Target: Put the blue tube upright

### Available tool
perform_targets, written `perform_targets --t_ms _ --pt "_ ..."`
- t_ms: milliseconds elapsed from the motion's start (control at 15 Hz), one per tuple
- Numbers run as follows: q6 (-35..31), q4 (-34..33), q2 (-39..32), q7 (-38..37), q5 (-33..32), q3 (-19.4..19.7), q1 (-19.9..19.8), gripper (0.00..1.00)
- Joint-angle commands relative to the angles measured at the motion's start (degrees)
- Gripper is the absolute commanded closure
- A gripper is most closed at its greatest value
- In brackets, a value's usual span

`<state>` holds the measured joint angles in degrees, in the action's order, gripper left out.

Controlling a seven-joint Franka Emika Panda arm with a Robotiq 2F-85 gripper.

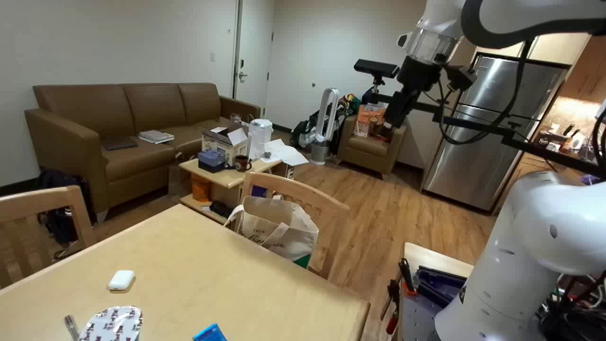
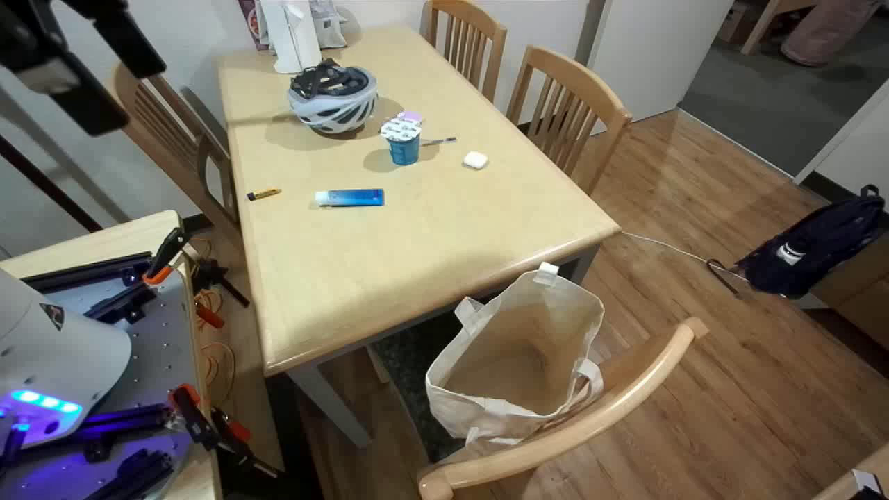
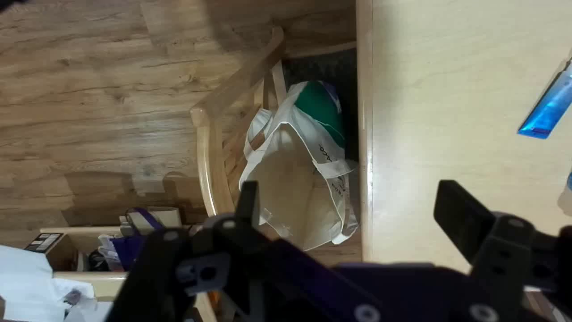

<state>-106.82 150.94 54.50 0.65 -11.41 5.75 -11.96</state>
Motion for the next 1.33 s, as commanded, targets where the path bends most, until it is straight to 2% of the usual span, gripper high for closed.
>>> perform_targets --t_ms 0,667,800,1000,1200,1267 --pt "0.26 -0.18 -0.01 -0.4 -0.38 0.4 0.62 0.0" --pt "0.25 -0.18 -0.01 -0.4 -0.38 0.42 0.62 0.0" --pt "-6.29 1.97 -1.04 0.46 1.06 1.69 2.58 0.0" --pt "-21.29 5.61 -4.81 2.33 6.11 3.72 7.76 0.0" --pt "-35.78 9.87 -9.89 5.17 13.36 5.67 14.79 0.0" --pt "-39.23 8.51 -13.57 6.23 16.64 6.46 18.24 0.0"
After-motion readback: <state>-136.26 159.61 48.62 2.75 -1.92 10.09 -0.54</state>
